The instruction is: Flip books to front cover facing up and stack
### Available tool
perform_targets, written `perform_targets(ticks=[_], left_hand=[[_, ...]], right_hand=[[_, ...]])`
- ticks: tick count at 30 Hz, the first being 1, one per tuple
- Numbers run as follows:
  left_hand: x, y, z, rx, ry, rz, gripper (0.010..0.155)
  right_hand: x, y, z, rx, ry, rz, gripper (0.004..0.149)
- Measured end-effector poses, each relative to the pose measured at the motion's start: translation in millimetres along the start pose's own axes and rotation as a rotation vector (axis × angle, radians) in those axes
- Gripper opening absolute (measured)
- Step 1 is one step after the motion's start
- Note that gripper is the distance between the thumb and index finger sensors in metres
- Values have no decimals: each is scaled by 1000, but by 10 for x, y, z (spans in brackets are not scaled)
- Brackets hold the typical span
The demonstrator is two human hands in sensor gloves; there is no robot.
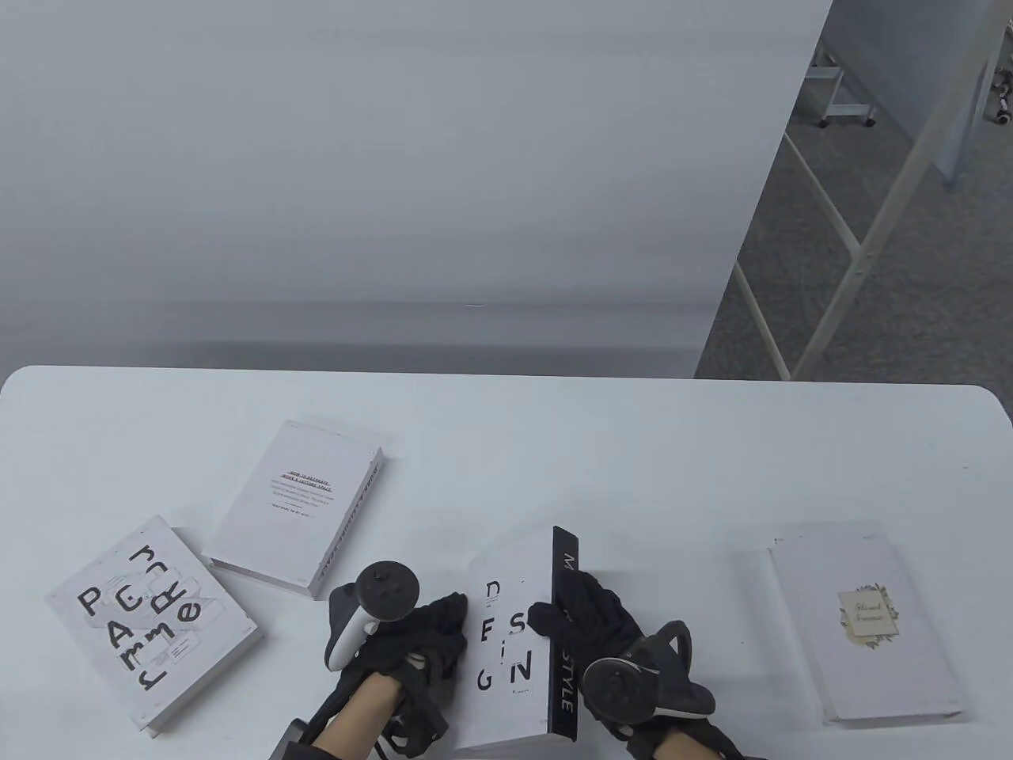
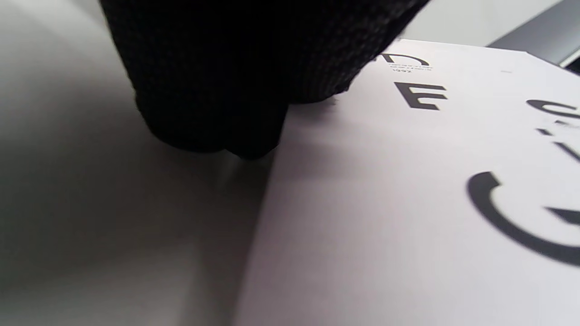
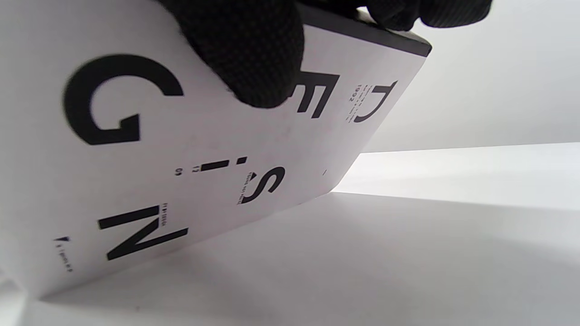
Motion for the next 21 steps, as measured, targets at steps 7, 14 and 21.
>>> perform_targets(ticks=[7, 14, 21], left_hand=[[332, -231, -160, 184, 131, 444, 72], [591, -764, -580, 415, 186, 795, 76], [634, -1103, -899, 435, 275, 737, 85]], right_hand=[[-137, 60, -33, -49, -22, -23, 72], [-352, 125, -44, -109, -145, 67, 70], [-563, 130, -56, -85, -356, 294, 70]])
Point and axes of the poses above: the tracker on the back of each hand, its own x axis roughly to the thumb side, its own z axis roughly from the wrist to the fingertips, y = z × x, the point moved 2 cm from there along z, roughly from the wrist to the fingertips, and after that the axes turned 10 degrees about -y, right-handed, at the moved point
